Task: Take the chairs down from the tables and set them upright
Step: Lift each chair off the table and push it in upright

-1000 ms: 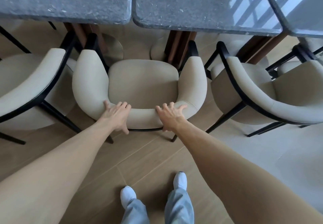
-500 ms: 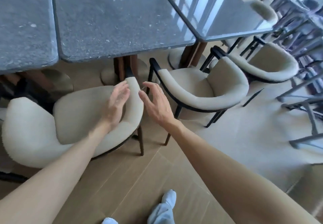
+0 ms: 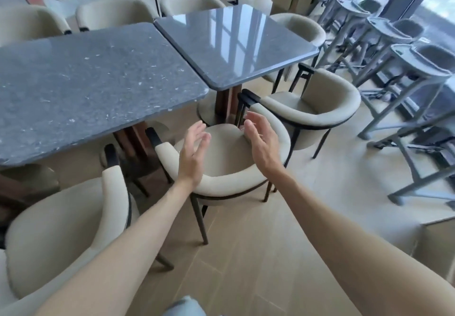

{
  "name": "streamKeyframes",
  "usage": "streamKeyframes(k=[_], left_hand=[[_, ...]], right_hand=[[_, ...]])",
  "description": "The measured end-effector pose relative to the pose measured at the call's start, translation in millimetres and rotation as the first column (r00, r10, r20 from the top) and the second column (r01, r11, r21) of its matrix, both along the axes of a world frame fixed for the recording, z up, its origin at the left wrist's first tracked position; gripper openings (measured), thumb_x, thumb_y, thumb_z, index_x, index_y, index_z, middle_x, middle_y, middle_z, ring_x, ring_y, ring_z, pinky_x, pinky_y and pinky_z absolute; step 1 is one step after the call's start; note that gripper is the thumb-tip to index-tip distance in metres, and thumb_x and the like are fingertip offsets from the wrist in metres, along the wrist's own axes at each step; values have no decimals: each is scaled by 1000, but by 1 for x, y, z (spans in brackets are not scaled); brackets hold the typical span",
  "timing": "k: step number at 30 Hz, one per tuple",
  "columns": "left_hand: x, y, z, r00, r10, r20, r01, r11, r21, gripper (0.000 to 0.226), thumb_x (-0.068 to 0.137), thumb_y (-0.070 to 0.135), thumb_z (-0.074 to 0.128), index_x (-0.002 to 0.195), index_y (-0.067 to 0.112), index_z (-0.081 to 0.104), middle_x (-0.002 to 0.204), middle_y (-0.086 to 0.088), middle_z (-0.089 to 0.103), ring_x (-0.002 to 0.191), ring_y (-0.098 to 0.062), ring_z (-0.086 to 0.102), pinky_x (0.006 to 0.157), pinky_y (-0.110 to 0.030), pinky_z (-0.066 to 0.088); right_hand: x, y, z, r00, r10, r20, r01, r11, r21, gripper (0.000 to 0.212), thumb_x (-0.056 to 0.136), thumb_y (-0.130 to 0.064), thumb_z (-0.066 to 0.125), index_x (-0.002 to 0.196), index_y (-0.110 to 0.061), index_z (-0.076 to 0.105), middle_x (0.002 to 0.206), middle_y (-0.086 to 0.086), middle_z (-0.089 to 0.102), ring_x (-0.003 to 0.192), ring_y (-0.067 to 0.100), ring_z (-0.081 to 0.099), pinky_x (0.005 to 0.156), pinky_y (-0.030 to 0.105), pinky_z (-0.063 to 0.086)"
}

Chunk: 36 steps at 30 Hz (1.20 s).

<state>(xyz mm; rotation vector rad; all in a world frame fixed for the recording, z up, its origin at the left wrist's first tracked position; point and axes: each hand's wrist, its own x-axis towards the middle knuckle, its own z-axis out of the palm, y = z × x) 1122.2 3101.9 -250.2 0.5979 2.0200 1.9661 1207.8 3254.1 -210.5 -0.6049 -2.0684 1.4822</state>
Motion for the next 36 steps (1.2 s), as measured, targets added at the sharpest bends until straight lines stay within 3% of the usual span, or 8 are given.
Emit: streamKeyframes(k=[4,8,15,19,24,29,32,36], left_hand=[[-21,53,-21,999,-9,30,11,997,-70,49,93,49,51,138,30,48,144,6,55,120,11,52,101,-13,37],[-50,103,-64,995,42,96,-27,989,-148,57,89,51,51,140,24,47,146,0,53,118,-1,53,90,-5,35],[-64,144,-137,963,128,238,-10,898,-439,50,94,57,53,134,27,54,133,2,63,115,-13,56,93,-28,37],[-33,138,-179,938,106,329,189,639,-746,46,94,60,55,126,27,63,128,0,69,120,-23,60,95,-31,42],[-4,142,-200,958,-221,182,237,254,-938,84,77,76,63,147,32,46,150,7,49,141,-16,39,115,-36,22],[-5,150,-201,916,-341,210,239,43,-970,120,61,71,79,157,28,23,157,0,37,145,-23,31,120,-47,16],[1,151,-209,912,-364,188,175,-67,-982,117,61,62,84,155,28,22,151,-8,41,140,-29,36,118,-47,20],[-3,147,-219,905,-414,94,88,-34,-996,106,56,61,83,145,28,36,129,-13,55,123,-31,49,107,-41,34]], right_hand=[[-13,52,-22,996,34,83,-35,999,10,38,103,-40,51,133,-19,59,120,-14,63,107,-9,59,94,24,49],[-37,109,-61,953,129,275,-144,989,36,43,102,-47,50,133,-19,60,122,-9,64,105,-1,61,92,26,50],[-76,194,-139,654,250,714,-440,893,90,48,99,-50,51,131,-16,58,124,-2,63,111,16,57,92,32,45],[-79,208,-176,378,267,886,-727,678,106,46,96,-44,59,128,-12,60,129,6,60,125,26,54,91,33,42],[-57,218,-208,111,172,979,-978,197,76,82,79,-58,74,142,-15,43,141,5,46,135,27,40,113,63,25],[-57,217,-232,149,129,980,-985,-65,158,115,67,-58,84,153,-12,22,150,5,36,136,30,36,105,77,27],[-56,216,-247,180,162,970,-980,-56,191,115,64,-55,87,152,-14,24,147,3,40,134,30,39,104,80,25],[-59,219,-256,213,229,950,-973,-42,228,103,63,-51,85,145,-19,33,135,0,49,127,27,46,106,70,29]])
